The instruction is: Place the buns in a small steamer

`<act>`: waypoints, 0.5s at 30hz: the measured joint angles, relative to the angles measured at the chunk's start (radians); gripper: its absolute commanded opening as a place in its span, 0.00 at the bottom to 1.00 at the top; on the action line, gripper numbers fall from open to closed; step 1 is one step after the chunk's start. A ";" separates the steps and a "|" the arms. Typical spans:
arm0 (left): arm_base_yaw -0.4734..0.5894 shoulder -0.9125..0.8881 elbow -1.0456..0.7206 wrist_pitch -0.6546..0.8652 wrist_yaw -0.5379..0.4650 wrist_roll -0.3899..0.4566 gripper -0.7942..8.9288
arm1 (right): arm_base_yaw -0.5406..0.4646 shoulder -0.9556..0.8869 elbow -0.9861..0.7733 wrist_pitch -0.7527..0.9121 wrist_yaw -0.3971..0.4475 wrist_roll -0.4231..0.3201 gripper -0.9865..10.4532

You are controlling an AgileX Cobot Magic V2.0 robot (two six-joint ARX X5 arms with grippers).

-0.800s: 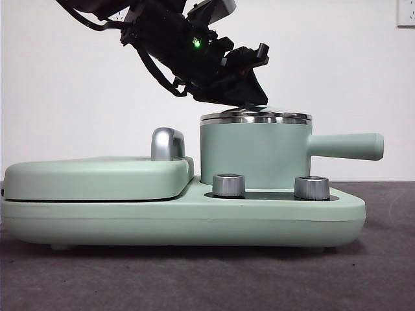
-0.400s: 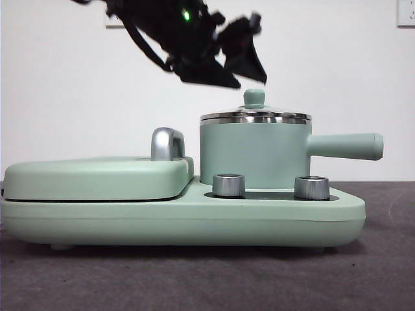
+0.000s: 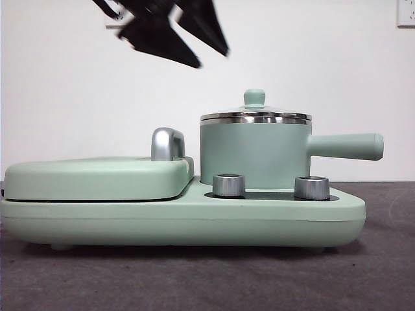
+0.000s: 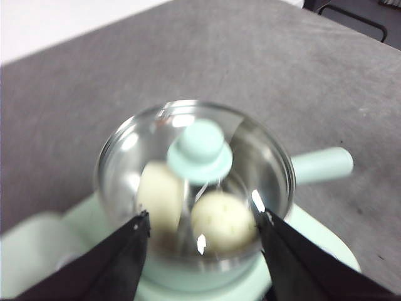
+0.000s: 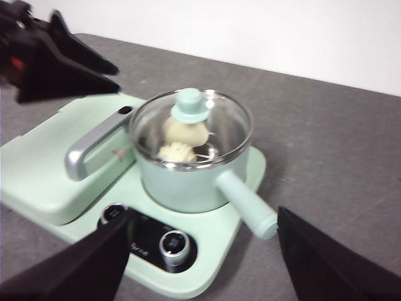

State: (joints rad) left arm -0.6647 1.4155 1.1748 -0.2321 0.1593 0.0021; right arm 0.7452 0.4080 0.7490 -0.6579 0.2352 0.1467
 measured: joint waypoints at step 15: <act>0.190 -0.408 -0.190 -0.202 0.008 -0.105 0.38 | 0.000 0.298 0.000 0.207 -0.183 -0.024 0.40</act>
State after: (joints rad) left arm -0.4744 1.0073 0.9852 -0.4343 0.1677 -0.1032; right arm 0.7452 0.7055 0.7490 -0.4511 0.0517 0.1230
